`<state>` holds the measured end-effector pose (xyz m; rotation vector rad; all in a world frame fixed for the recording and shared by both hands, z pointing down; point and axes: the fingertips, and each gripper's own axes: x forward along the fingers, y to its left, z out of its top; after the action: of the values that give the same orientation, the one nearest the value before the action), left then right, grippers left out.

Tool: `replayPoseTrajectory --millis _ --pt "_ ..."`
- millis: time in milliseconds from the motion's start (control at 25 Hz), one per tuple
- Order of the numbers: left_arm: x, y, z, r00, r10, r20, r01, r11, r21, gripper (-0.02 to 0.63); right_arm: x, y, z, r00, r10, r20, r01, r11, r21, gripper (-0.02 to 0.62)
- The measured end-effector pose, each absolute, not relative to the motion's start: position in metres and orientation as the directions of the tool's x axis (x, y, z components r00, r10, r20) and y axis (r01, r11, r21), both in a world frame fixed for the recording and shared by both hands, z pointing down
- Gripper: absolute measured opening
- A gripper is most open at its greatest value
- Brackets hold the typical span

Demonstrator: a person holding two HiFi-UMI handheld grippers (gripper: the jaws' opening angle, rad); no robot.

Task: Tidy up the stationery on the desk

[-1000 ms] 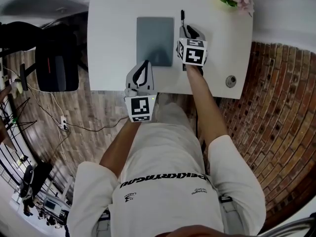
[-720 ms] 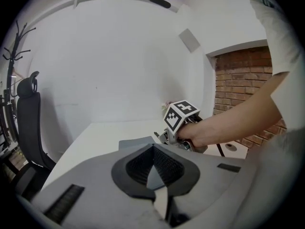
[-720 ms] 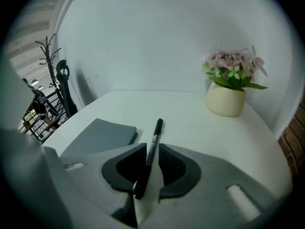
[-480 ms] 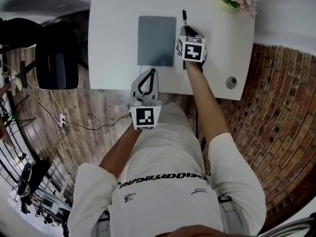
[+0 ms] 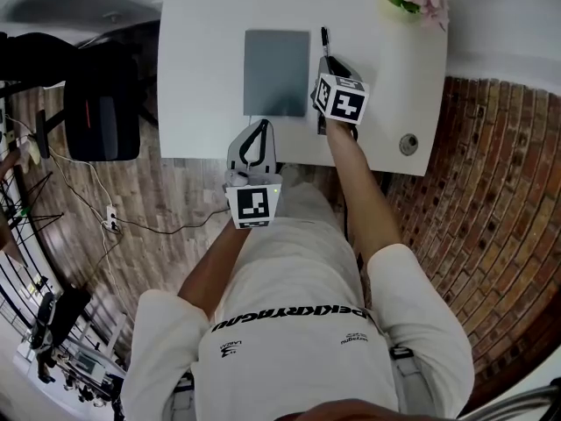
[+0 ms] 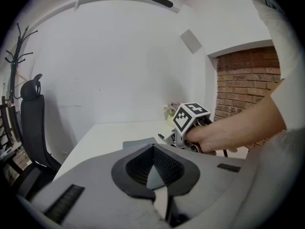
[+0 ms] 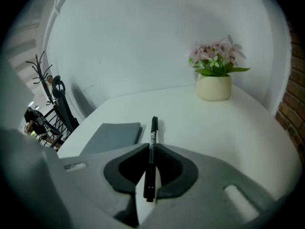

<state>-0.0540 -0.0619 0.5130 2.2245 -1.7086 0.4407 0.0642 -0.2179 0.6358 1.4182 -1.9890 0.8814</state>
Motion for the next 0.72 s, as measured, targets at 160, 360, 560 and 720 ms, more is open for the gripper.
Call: replayPoseTrajectory --millis 160,360,560,720 --pt "-0.055 -0.058 0.509 0.243 -0.878 0.413 -0.968 -0.245 0.049 -0.003 0.06 -0.196 0.639 -0.329 -0.581 0.745 -0.944 0.171 -0.283 0.043" --pt "-0.055 -0.051 0.507 0.249 -0.872 0.421 -0.966 -0.254 0.045 -0.003 0.054 -0.175 0.645 -0.359 -0.559 0.747 -0.928 0.131 -0.348 0.043" --pt "-0.055 -0.045 0.506 0.244 -0.873 0.421 -0.967 -0.25 0.043 -0.003 0.053 -0.168 0.649 -0.382 -0.553 0.741 -0.908 0.076 -0.411 0.043" --pt "-0.056 -0.041 0.507 0.236 -0.876 0.42 -0.969 -0.242 0.038 -0.003 0.05 -0.165 0.649 -0.403 -0.545 0.736 -0.896 0.071 -0.438 0.044"
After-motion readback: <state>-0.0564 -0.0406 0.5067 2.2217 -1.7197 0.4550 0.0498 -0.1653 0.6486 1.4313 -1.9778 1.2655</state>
